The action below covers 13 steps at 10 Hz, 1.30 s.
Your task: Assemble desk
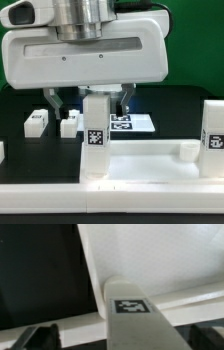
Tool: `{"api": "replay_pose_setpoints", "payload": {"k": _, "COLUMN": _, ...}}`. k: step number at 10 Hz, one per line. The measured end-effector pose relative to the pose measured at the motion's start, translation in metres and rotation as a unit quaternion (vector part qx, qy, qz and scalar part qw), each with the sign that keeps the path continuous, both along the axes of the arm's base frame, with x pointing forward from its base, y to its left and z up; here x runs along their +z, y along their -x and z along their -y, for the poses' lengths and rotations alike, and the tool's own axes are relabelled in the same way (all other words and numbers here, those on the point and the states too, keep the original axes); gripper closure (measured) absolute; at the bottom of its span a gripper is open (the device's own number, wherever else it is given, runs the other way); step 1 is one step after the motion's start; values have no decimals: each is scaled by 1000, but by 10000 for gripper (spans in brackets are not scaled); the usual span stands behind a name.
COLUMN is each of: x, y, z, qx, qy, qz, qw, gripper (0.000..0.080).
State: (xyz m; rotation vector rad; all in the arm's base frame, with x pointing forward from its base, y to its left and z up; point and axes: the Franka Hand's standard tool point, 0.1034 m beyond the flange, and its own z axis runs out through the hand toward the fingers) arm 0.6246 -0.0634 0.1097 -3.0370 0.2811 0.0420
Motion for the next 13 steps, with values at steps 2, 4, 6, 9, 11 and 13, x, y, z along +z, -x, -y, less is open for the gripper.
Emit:
{"api": "replay_pose_setpoints", "payload": {"k": 2, "x": 0, "y": 0, "z": -1, "qx": -69, "qy": 0, "qz": -6, "qw": 998, "gripper": 433}}
{"api": "replay_pose_setpoints", "payload": {"k": 4, "x": 0, "y": 0, "z": -2, "qx": -140, "qy": 1, "qz": -13, "qw": 990, "gripper": 511}}
{"api": "replay_pose_setpoints", "payload": {"k": 6, "x": 0, "y": -1, "z": -4, "qx": -212, "qy": -1, "qz": -20, "qw": 977, "gripper": 511}}
{"api": "replay_pose_setpoints", "payload": {"k": 9, "x": -1, "y": -5, "z": -7, "qx": -391, "qy": -16, "qz": -31, "qw": 920, "gripper": 511}}
{"api": "replay_pose_setpoints", "payload": {"k": 11, "x": -2, "y": -6, "z": -13, "qx": -551, "qy": -32, "qz": -33, "qw": 833, "gripper": 511}}
{"api": "replay_pose_setpoints", "payload": {"k": 13, "x": -3, "y": -6, "z": -19, "qx": -639, "qy": -47, "qz": -24, "qw": 768, "gripper": 509}}
